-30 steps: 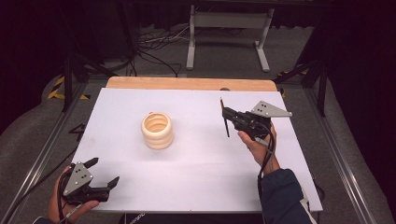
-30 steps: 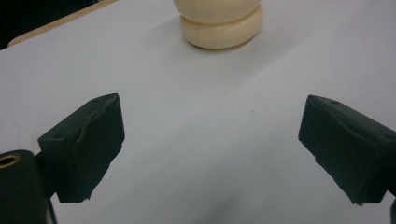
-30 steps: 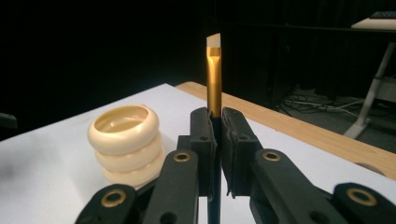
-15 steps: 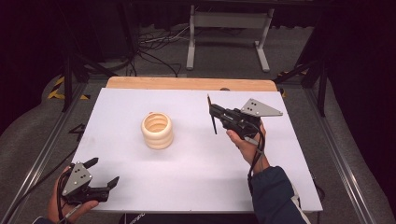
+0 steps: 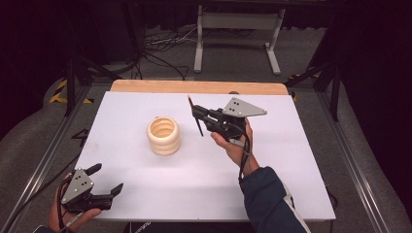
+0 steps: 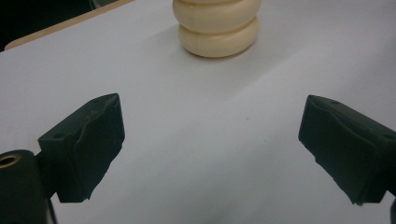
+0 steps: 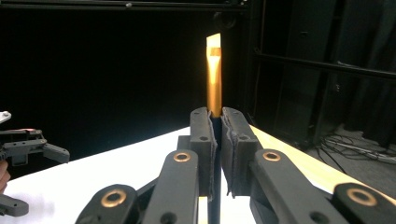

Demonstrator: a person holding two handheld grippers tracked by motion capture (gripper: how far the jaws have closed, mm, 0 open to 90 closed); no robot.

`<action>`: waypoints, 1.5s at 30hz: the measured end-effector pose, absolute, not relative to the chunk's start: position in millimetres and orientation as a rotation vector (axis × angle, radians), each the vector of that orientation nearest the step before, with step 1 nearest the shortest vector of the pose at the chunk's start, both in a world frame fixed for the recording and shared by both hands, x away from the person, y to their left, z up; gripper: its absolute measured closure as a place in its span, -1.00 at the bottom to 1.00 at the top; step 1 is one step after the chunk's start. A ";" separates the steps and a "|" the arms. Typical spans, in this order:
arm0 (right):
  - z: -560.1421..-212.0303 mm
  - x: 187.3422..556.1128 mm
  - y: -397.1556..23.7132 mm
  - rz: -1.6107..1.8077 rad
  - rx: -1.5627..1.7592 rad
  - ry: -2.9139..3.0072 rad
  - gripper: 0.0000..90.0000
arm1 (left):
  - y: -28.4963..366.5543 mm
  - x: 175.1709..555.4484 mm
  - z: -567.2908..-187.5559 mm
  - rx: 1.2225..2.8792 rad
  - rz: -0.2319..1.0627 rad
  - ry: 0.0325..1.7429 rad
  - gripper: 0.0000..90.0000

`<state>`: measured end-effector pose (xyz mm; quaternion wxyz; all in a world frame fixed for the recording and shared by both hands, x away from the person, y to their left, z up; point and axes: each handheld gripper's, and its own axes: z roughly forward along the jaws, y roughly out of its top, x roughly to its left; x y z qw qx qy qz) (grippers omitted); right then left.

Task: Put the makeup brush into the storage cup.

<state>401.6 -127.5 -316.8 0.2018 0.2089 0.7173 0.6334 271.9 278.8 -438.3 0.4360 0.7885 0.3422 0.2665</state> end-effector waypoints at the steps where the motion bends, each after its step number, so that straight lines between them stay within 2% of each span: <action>1: -316.7 401.7 -123.4 1.765 0.573 2.004 0.87 | 279.0 272.0 -438.2 1.961 0.663 0.852 -0.83; 21: -323.9 420.4 -70.4 1.819 0.555 2.058 0.87 | 279.2 268.6 -432.6 1.913 0.699 0.802 -0.83; 45: -344.3 451.1 -35.2 1.825 0.595 2.033 0.87 | 271.0 279.3 -427.7 1.893 0.681 0.744 -0.85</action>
